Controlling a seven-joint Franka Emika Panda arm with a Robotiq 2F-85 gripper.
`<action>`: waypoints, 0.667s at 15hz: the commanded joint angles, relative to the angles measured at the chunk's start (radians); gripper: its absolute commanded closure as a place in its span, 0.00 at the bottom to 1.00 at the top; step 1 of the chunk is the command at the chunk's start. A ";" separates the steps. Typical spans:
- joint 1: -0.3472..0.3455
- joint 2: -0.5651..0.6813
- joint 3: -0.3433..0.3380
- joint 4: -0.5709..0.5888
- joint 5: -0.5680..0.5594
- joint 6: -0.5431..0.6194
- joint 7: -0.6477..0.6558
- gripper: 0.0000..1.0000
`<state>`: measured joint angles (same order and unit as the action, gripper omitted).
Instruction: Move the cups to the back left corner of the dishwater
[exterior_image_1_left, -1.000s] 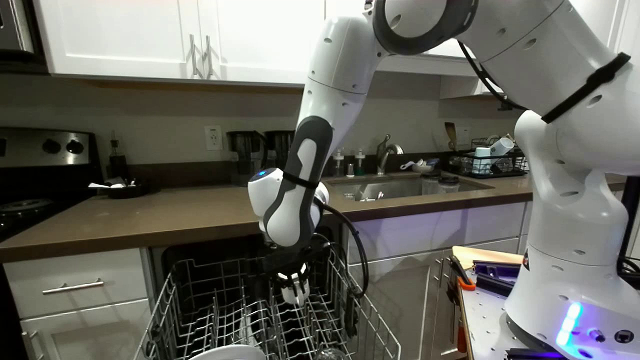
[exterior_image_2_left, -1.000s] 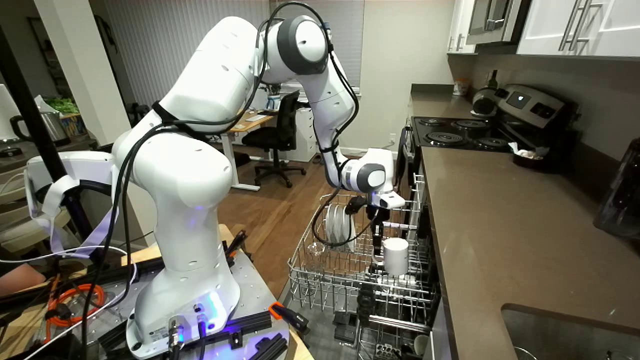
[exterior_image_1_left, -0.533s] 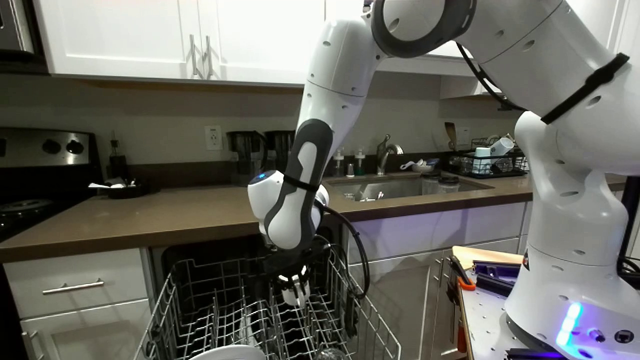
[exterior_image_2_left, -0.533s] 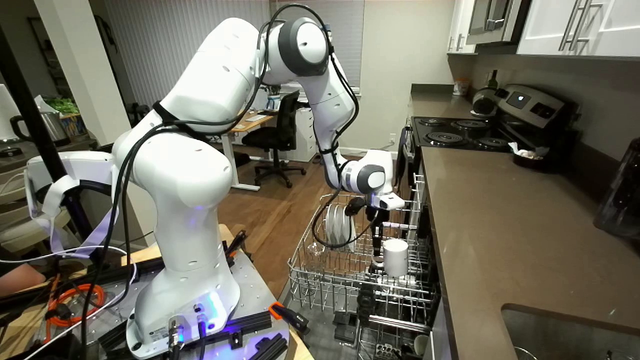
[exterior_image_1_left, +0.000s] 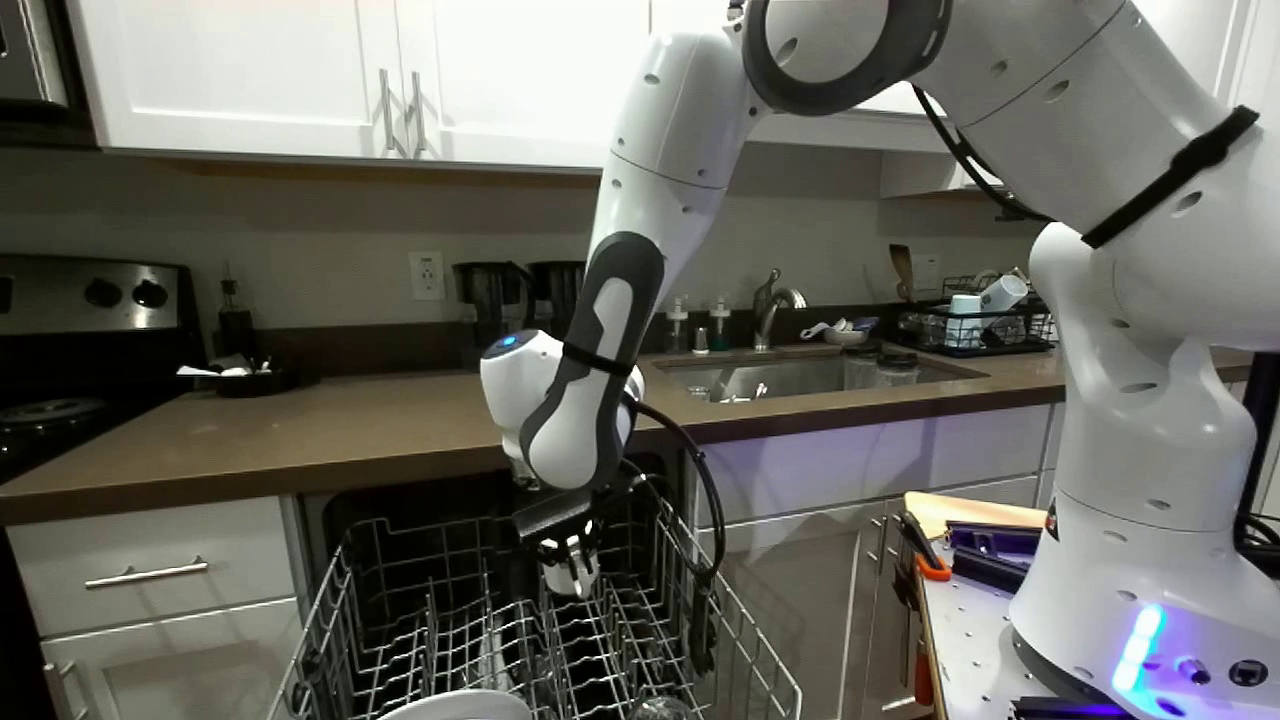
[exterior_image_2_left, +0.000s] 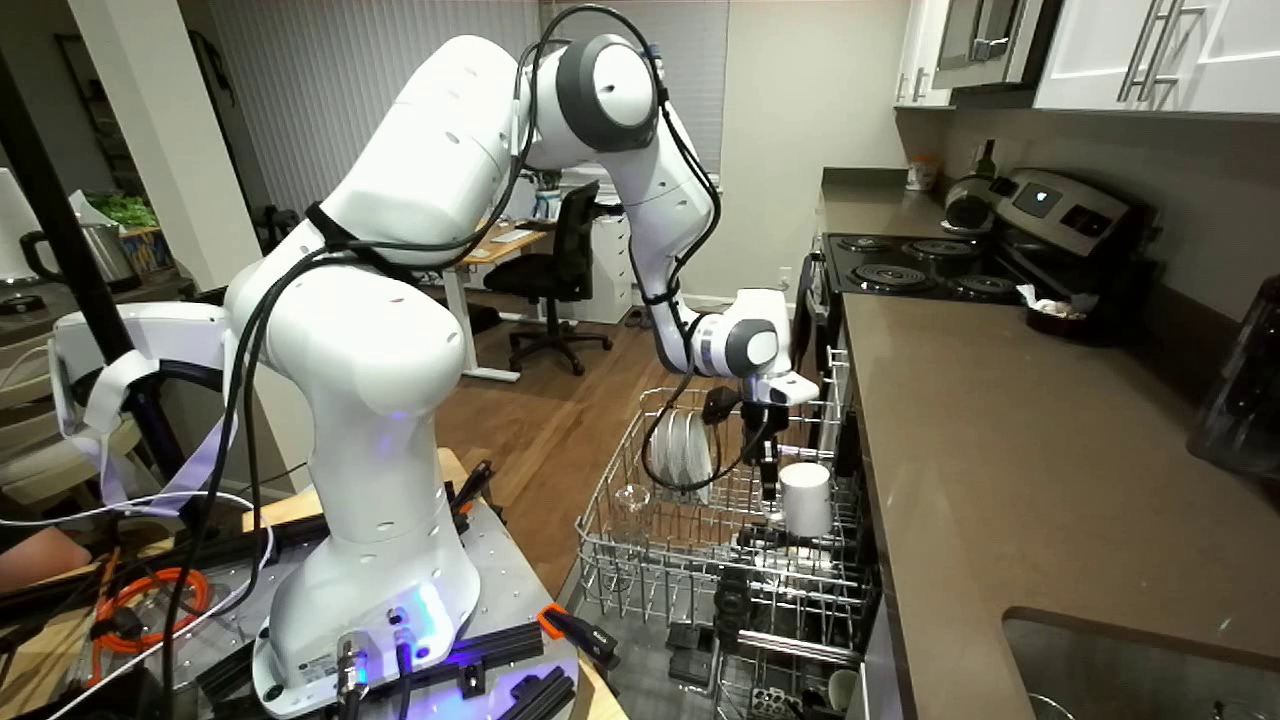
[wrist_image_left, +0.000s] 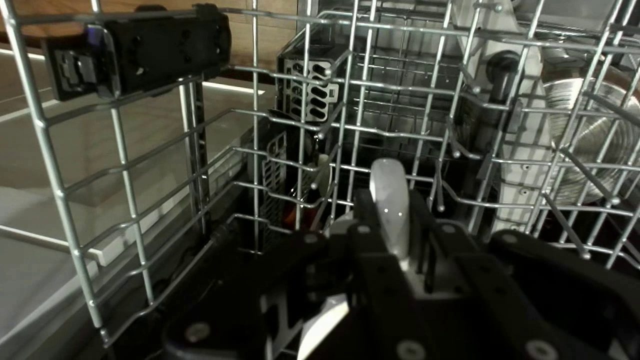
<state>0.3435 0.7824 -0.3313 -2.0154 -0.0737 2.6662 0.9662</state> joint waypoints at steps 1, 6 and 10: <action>-0.019 -0.022 0.010 0.014 -0.029 0.004 -0.020 0.90; -0.024 -0.028 0.017 0.032 -0.048 0.037 -0.056 0.90; -0.037 -0.016 0.027 0.061 -0.045 0.080 -0.113 0.90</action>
<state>0.3394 0.7803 -0.3250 -1.9668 -0.0961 2.7154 0.9109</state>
